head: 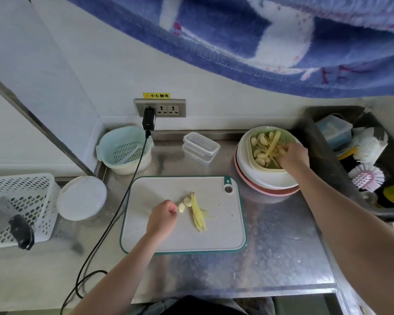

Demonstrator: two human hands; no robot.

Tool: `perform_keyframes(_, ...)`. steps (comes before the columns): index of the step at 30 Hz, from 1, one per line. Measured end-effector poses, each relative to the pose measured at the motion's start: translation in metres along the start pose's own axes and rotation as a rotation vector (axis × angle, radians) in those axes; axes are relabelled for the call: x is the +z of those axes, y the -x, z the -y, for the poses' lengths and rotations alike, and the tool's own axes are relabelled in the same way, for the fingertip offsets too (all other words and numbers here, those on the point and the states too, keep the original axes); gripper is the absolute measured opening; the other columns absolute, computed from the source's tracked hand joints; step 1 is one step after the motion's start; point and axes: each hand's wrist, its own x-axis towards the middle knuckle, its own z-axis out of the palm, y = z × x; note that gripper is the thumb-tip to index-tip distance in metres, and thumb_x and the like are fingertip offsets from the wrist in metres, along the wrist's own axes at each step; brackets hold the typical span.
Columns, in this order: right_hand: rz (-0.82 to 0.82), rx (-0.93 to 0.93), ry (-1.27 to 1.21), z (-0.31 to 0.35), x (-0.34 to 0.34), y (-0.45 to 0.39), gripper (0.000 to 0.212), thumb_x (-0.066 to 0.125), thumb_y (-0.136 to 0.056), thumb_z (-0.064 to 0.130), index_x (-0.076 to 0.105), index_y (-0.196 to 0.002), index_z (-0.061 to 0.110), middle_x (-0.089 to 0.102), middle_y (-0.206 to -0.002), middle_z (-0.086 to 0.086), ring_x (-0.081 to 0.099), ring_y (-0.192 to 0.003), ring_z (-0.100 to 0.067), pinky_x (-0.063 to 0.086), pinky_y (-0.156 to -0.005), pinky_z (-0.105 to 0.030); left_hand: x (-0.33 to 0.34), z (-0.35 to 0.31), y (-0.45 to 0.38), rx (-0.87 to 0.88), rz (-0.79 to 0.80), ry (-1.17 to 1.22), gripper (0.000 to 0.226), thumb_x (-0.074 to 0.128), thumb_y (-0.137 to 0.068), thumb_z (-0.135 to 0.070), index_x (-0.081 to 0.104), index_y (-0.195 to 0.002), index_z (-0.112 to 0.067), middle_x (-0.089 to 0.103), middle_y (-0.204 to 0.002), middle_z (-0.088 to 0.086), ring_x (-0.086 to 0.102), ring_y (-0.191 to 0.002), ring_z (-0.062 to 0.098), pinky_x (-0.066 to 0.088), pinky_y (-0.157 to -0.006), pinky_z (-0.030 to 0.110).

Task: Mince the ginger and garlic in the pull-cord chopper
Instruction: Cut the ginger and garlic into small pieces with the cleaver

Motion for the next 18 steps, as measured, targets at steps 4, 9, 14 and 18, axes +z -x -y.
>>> perform_keyframes(4,-0.057,0.042,-0.104,-0.003,-0.003,0.001,0.030,0.054,-0.091,0.014,0.061,-0.119,0.007,0.065,-0.112,-0.017,0.061,-0.101,-0.035,0.053,-0.087,-0.044,0.004,-0.006,-0.004,-0.001,0.006,-0.003,0.015,0.052,-0.089,-0.012,0.066,-0.092,-0.013,0.069,-0.097,0.003,0.063,-0.092,0.021,0.046,-0.077,0.026)
perform_keyframes(9,-0.108,0.058,-0.211,-0.005,0.001,0.009,0.030,0.050,-0.095,0.013,0.061,-0.123,0.012,0.064,-0.117,-0.013,0.062,-0.103,-0.031,0.052,-0.082,-0.038,0.006,-0.015,-0.008,-0.008,0.024,0.006,0.016,0.053,-0.088,-0.010,0.067,-0.090,-0.016,0.069,-0.096,0.002,0.063,-0.093,0.020,0.045,-0.075,0.025)
perform_keyframes(14,-0.246,0.007,-0.212,-0.003,-0.002,0.016,0.030,0.046,-0.098,0.014,0.062,-0.123,0.014,0.065,-0.118,-0.011,0.064,-0.102,-0.030,0.052,-0.080,-0.037,0.004,-0.018,-0.008,-0.014,0.032,0.003,0.017,0.052,-0.086,-0.010,0.067,-0.089,-0.017,0.069,-0.097,0.002,0.063,-0.094,0.021,0.046,-0.078,0.026)
perform_keyframes(18,-0.299,-0.006,-0.292,0.002,-0.012,0.020,0.030,0.045,-0.095,0.009,0.067,-0.117,0.012,0.067,-0.114,-0.011,0.063,-0.102,-0.030,0.050,-0.080,-0.032,0.002,-0.015,-0.006,-0.032,0.037,-0.001,0.020,0.049,-0.087,-0.011,0.067,-0.095,-0.015,0.069,-0.100,0.002,0.063,-0.094,0.021,0.048,-0.078,0.028)
